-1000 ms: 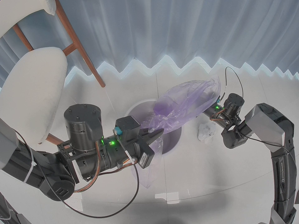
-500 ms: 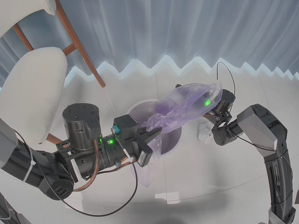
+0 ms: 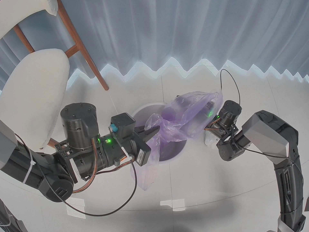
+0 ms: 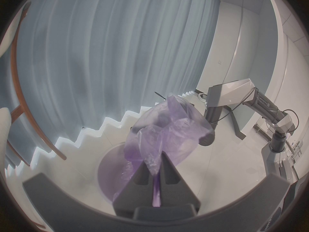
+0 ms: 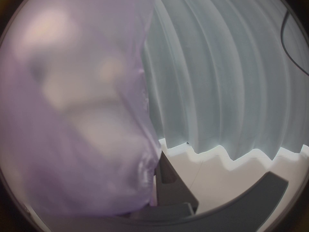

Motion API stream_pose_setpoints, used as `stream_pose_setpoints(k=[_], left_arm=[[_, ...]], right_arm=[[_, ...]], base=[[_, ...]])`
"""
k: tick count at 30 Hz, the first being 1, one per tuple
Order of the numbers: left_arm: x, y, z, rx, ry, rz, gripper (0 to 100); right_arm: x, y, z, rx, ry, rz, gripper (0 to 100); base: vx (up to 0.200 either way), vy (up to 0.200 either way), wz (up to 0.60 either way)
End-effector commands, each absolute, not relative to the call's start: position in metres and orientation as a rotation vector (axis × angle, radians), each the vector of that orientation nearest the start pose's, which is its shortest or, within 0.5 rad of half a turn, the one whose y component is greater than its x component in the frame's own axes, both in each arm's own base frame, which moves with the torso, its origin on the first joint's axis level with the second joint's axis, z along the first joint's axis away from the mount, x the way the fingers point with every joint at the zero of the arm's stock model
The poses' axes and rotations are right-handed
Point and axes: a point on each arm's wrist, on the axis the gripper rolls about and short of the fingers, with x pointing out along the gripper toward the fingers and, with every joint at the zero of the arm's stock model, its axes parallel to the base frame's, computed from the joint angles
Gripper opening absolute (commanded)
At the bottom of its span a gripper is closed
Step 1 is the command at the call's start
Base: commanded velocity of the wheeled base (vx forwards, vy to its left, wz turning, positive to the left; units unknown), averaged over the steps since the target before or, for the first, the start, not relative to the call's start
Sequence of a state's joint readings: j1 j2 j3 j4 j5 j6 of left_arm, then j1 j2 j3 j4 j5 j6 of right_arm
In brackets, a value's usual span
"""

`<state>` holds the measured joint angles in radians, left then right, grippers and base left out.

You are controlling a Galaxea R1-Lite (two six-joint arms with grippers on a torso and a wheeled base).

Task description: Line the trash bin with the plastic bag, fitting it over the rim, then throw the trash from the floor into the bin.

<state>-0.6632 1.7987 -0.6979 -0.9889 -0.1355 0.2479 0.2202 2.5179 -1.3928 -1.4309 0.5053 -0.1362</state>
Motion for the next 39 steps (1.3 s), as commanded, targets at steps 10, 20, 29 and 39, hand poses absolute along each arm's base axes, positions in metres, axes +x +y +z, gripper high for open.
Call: stream_pose_setpoints(k=[10,20,29,39], left_arm=[[0.262,-0.195,0.157,0.264,0.013,-0.768,0],[0.270,-0.188,0.155,0.265,0.024,-0.728,0],[0.279,-0.187,0.153,0.265,0.027,-0.711,0],[0.279,-0.187,0.149,0.271,0.038,-0.713,0]], right_arm=[[0.429,0.152,0.069,-0.157,-0.323,0.795,0],[0.430,0.159,0.045,-0.168,-0.275,0.812,0],[0.437,0.132,0.063,-0.173,-0.296,0.749,0],[0.441,0.065,0.105,-0.151,-0.331,0.605,0]], base=[[0.000,0.000,0.00],[0.000,0.000,0.00],[0.000,0.000,0.00],[0.000,0.000,0.00]])
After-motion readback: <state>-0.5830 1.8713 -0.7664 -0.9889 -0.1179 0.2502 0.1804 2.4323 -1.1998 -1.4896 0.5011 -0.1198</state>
